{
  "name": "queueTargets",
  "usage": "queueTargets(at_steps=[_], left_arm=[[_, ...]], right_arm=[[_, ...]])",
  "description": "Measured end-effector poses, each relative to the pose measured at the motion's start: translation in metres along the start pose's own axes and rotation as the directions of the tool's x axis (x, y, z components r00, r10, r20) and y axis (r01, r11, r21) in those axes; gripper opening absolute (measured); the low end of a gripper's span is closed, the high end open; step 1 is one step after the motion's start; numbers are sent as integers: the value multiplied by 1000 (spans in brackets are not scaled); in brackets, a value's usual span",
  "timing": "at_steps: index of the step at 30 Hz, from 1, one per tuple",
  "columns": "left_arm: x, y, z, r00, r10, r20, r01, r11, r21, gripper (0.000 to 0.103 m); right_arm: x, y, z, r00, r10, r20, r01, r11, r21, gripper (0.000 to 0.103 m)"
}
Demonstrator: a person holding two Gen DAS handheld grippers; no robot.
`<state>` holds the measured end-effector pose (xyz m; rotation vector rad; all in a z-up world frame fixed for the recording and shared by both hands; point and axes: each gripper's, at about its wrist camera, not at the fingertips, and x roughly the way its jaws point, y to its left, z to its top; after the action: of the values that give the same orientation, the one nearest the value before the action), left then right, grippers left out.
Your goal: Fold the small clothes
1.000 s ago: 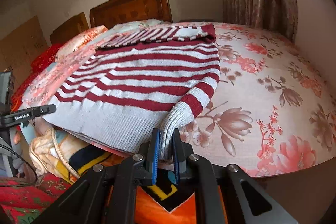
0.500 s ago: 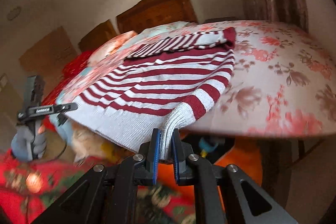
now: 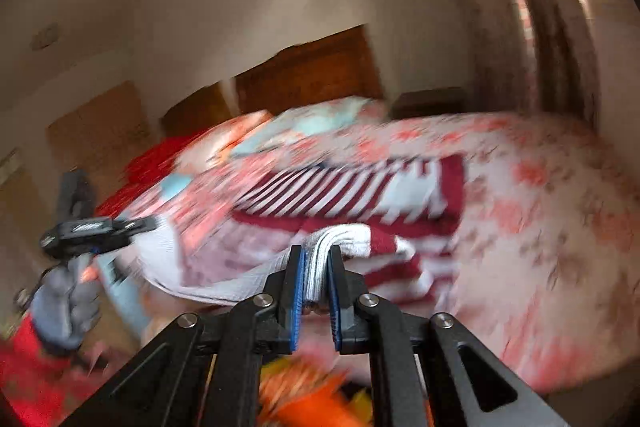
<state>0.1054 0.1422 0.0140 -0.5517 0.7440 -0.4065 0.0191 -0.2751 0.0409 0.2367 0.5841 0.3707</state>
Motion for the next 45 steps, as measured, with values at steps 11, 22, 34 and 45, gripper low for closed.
queueTargets(at_steps=[11,22,34,45], left_arm=[[10,61,-40,950,310,32,-307,949,-74,103],[26,25,-67,958,286,6,-285,952,110,103],[17,31,-76,950,309,44,-312,941,132,103],[36,6,-54,962,270,35,-271,935,228,103]], right_arm=[[42,-47,-39,973,-167,-157,180,981,73,29],[90,-30,-5,948,-224,-225,183,965,-188,29],[134,-48,-19,957,-190,-218,149,970,-191,12],[137,-72,-12,967,-45,-251,38,999,-31,20]])
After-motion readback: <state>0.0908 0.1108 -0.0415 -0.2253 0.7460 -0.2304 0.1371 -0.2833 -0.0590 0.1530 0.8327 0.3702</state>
